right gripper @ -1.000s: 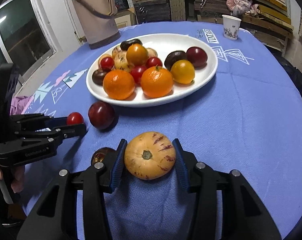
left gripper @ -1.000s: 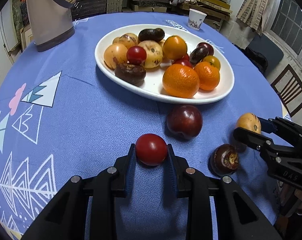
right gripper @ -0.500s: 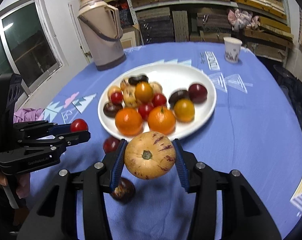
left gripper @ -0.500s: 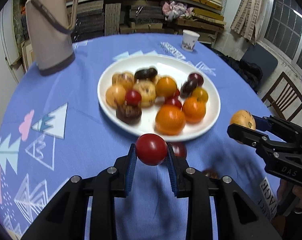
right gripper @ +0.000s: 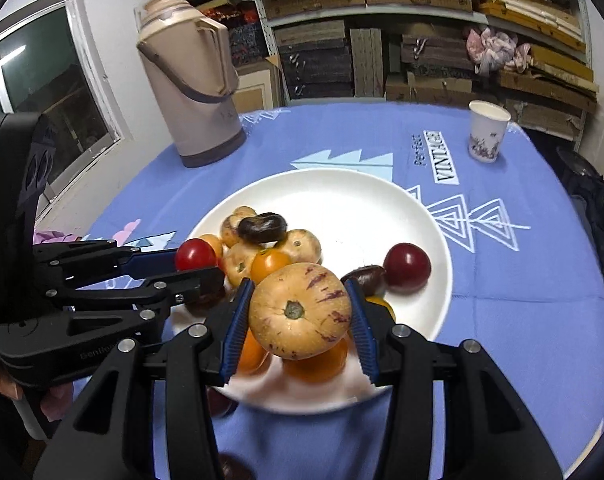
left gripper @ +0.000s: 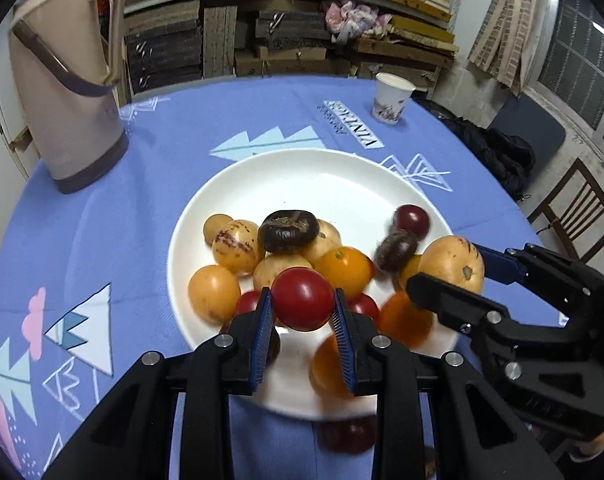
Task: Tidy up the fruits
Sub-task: 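Carry the cherry tomato and striped fruit onto the white plate and open both tools, then withdraw both open tools from the plate toward the remaining fruits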
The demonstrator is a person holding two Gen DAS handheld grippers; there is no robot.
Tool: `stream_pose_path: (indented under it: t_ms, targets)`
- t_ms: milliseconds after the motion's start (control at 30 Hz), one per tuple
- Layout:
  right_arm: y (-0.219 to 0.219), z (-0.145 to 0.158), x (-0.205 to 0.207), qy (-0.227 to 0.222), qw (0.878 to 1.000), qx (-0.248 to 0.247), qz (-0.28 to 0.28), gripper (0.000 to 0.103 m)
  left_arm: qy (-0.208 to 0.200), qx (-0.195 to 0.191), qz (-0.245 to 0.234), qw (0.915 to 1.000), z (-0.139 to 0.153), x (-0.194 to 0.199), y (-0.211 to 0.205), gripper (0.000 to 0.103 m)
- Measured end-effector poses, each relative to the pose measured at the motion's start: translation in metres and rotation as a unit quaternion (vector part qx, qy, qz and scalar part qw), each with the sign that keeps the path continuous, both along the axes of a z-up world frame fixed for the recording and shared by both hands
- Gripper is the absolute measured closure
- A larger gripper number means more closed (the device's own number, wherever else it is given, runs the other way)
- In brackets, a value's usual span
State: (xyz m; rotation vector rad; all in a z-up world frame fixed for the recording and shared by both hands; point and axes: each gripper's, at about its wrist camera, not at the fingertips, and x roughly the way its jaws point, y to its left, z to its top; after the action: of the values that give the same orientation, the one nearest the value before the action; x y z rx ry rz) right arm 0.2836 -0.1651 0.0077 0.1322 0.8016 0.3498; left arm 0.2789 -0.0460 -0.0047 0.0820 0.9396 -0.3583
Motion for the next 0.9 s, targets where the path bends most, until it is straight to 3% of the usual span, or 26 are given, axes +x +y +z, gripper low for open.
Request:
stream_pose_path:
  t_ms: [300, 367, 400, 433, 500, 633, 900]
  targets:
    - [-0.005, -0.018, 0.023, 0.011, 1.0, 0.026, -0.003, 0.053, -0.002, 0.01, 0.007, 0.9999, -0.01, 0.019, -0.001, 0.069]
    - [-0.009, -0.014, 0.02, 0.005, 0.999, 0.034, -0.005, 0.049, -0.006, 0.023, 0.015, 0.9996, -0.008, 0.019, 0.0, 0.053]
    - [-0.011, -0.012, 0.019, 0.001, 0.999, 0.035, -0.008, 0.048, -0.011, 0.035, 0.026, 0.999, -0.008, 0.019, 0.001, 0.034]
    - [-0.013, -0.009, 0.017, -0.002, 0.999, 0.036, -0.01, 0.048, -0.021, 0.03, 0.03, 0.9989, -0.005, 0.017, 0.004, 0.03]
    - [-0.017, -0.002, 0.012, -0.01, 0.999, 0.045, -0.013, 0.047, -0.02, 0.011, 0.027, 0.9994, -0.002, 0.013, 0.009, 0.03]
    - [-0.025, 0.01, -0.004, -0.026, 0.998, 0.05, -0.021, 0.043, -0.029, 0.012, 0.021, 0.9993, 0.006, 0.003, 0.011, 0.03]
    - [-0.022, 0.015, -0.058, -0.028, 0.999, 0.016, -0.002, 0.037, -0.041, 0.013, 0.012, 0.999, 0.018, -0.03, 0.016, 0.03]
